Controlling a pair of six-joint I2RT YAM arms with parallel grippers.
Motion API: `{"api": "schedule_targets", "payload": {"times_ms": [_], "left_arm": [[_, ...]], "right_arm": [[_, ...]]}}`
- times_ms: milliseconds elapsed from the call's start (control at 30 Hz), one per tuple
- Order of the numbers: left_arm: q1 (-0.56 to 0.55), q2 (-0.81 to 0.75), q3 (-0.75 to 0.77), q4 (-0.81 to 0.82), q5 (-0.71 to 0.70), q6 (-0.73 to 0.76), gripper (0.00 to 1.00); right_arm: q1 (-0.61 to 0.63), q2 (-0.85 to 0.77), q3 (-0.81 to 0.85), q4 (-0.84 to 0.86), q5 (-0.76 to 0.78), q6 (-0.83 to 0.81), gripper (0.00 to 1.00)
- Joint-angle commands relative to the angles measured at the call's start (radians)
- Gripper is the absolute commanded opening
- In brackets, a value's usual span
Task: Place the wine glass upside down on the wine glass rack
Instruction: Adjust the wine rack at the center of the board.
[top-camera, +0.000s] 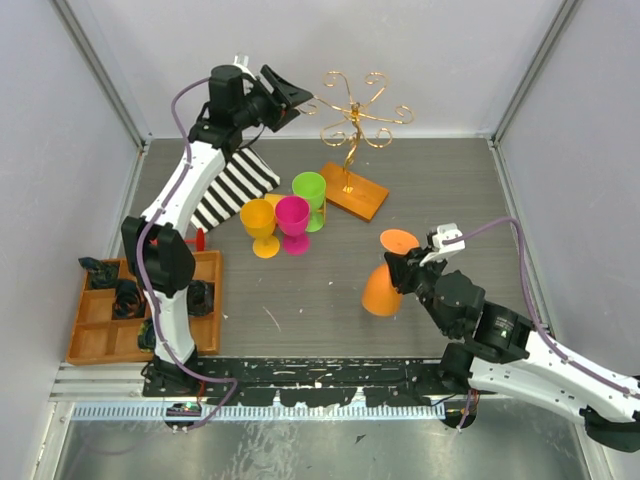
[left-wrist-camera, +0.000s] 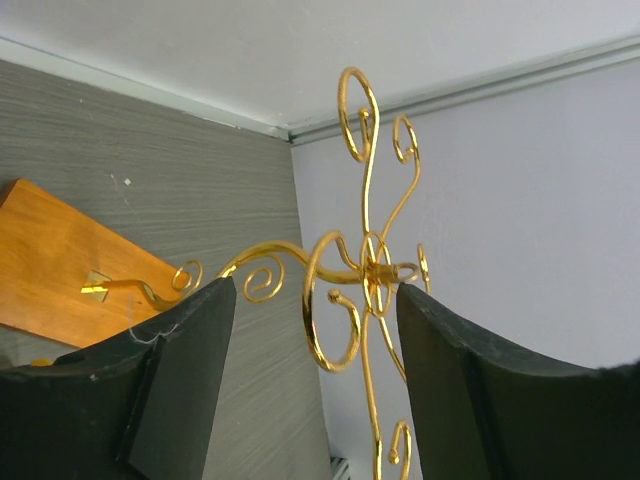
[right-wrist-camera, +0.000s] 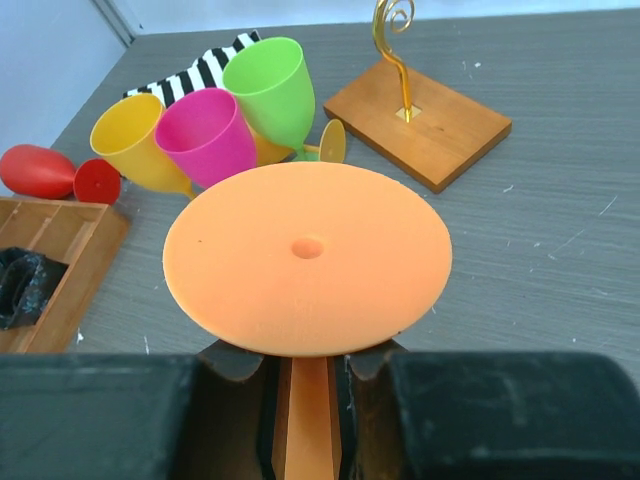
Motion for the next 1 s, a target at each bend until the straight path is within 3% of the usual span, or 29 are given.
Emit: {"api": "schedule_targets", "payload": {"times_ms": [0, 500, 733, 967], "left_arm": [[0.011, -0.088, -0.038, 0.04, 0.047, 0.055, 0.75], [0.027, -0.364, -0.301, -0.078, -0.004, 0.386, 0.83], [0.026, -0.523, -0.48, -0.079, -0.058, 0.46, 0.84], [0.021, -0.649, -0.635, -0.034, -0.125, 0.518, 0.87]], "right_arm": [[0.004, 0.012, 0.016, 0.193, 0.044, -0.102, 0.0], [-0.02, 0.209, -0.062, 0.761, 0.027, -0.547, 0.01], [-0.31, 0.332, -0.023, 0.865, -0.322, -0.468, 0.01], [-0.448, 0.438, 0.0, 0.984, -0.493, -0.488, 0.01]]}}
